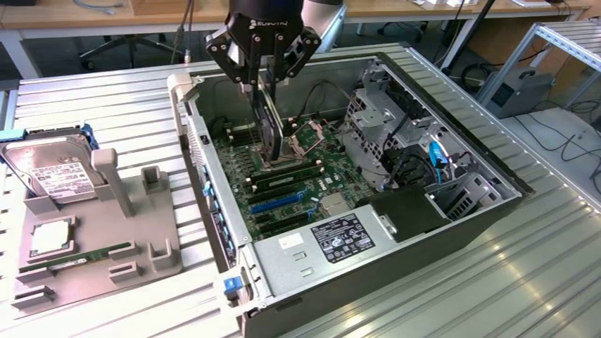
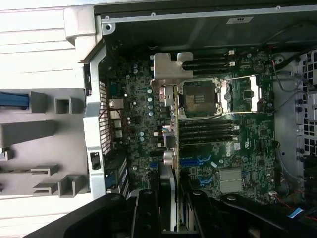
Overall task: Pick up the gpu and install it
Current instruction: 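Pick up the gpu and move the gpu toward the slot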
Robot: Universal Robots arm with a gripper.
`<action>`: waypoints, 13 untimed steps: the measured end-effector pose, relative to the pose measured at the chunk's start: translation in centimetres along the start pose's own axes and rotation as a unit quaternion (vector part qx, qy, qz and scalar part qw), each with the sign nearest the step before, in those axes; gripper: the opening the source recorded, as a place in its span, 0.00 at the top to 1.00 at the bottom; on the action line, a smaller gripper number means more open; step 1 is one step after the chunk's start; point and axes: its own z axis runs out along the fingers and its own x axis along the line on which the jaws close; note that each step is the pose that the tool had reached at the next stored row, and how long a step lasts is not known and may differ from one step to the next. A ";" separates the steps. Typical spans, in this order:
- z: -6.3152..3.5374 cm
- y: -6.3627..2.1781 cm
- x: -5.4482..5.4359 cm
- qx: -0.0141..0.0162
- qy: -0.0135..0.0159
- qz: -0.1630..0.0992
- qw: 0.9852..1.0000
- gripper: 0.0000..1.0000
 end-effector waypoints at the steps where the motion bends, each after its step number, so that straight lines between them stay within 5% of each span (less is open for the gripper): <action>1: 0.03 0.00 0.0 0.000 0.000 0.000 1.000 0.73; 13: 0.45 0.05 -0.7 0.000 0.000 0.000 1.000 0.73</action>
